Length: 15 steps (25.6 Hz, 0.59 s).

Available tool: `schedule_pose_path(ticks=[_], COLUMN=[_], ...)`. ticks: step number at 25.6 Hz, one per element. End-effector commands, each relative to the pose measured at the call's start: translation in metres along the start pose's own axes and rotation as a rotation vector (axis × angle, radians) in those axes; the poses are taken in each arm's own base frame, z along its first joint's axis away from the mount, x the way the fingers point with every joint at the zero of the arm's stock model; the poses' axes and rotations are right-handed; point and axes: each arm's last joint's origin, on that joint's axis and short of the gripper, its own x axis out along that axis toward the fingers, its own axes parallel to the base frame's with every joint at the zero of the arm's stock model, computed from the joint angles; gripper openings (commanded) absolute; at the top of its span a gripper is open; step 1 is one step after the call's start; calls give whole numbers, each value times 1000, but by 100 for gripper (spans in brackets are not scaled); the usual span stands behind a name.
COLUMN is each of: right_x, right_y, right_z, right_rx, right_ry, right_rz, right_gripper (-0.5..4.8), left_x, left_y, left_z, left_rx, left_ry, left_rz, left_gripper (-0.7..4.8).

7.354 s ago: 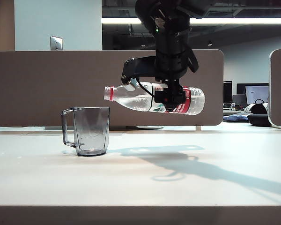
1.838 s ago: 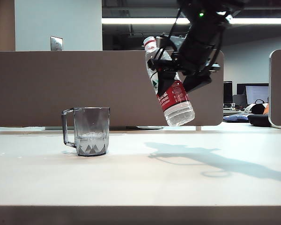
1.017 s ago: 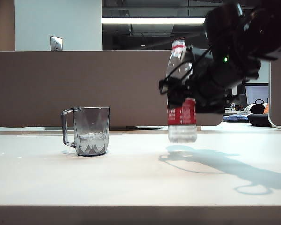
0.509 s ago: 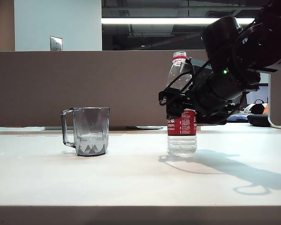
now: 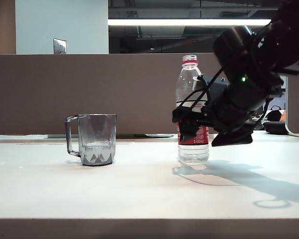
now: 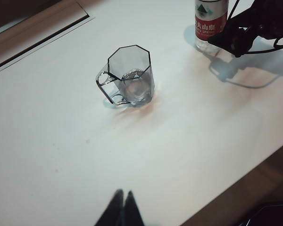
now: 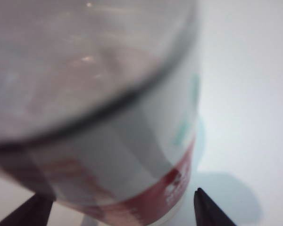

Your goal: Pick up the mineral water bottle on the table and pour water into the mug until it's half full.

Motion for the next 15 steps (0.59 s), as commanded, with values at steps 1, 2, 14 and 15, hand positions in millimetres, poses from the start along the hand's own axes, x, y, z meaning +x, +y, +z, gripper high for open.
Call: schedule_pose_path(ticks=[1,2,14,15], right_x=[-10,-12,-46,-51], right_y=[1,1,0,0], right_z=[10,12,29,30], right_rx=[-20,-27,-54,-55], right_ry=[-20,-21,15,26], right_rz=[3,3,1,2], right_gripper=[411,411,413,412], left_x=[-2,-2,-2,-2], left_y=[0,0,0,0], left_z=[1,1,2,2], left_rx=[1,1,1,1], left_ry=[-15,-15,-18,-18], left_rz=[1,1,-1,-1], left_gripper=[-5,-5,-5,-5])
